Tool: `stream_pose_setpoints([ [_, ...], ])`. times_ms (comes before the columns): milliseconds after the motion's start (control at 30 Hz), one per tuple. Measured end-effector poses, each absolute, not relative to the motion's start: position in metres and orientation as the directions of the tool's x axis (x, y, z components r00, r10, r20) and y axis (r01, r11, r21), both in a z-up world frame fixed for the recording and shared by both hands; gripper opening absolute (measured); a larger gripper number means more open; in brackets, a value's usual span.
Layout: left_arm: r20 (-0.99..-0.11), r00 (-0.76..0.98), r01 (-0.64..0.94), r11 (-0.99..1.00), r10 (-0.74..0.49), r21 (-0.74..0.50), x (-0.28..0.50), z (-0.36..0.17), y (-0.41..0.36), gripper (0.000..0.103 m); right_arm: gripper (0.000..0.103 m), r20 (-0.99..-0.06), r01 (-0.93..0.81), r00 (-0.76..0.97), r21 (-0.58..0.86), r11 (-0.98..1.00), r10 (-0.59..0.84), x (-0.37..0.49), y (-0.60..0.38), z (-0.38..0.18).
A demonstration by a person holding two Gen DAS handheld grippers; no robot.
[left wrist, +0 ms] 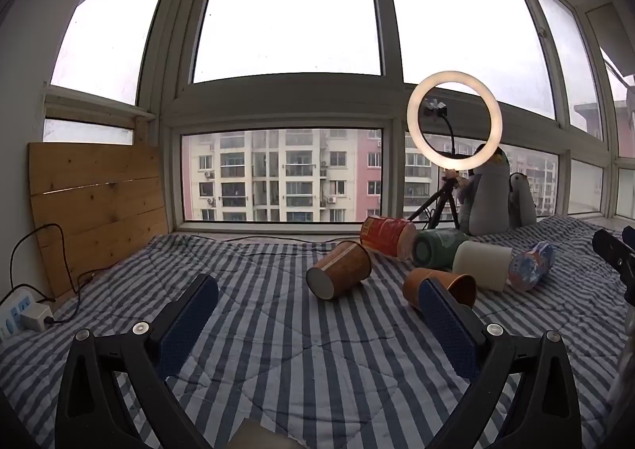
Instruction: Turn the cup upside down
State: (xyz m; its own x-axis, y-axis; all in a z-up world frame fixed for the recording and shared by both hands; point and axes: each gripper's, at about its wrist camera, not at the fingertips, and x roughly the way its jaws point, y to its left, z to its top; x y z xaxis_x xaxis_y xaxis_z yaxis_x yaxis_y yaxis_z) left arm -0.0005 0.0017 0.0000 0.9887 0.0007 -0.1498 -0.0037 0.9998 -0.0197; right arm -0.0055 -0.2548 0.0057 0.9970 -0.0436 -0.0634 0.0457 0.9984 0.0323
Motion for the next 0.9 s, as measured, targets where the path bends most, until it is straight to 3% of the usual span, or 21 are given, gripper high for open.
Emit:
stream_pose_setpoints([
  [100, -0.178, 0.984, -0.005, 1.0, 0.007, 0.011, 0.0042, 0.0001, -0.0011, 0.102, 0.101, -0.053, 0.029, 0.998, 0.034, 0.999, -0.027, -0.0065, -0.2553, 0.0058],
  [900, -0.146, 0.989, -0.005, 1.0, 0.006, 0.006, -0.003, 0.0017, 0.0005, 0.102, 0.102, -0.07, 0.047, 0.997, 0.032, 0.998, -0.045, -0.006, -0.2544, 0.0063],
])
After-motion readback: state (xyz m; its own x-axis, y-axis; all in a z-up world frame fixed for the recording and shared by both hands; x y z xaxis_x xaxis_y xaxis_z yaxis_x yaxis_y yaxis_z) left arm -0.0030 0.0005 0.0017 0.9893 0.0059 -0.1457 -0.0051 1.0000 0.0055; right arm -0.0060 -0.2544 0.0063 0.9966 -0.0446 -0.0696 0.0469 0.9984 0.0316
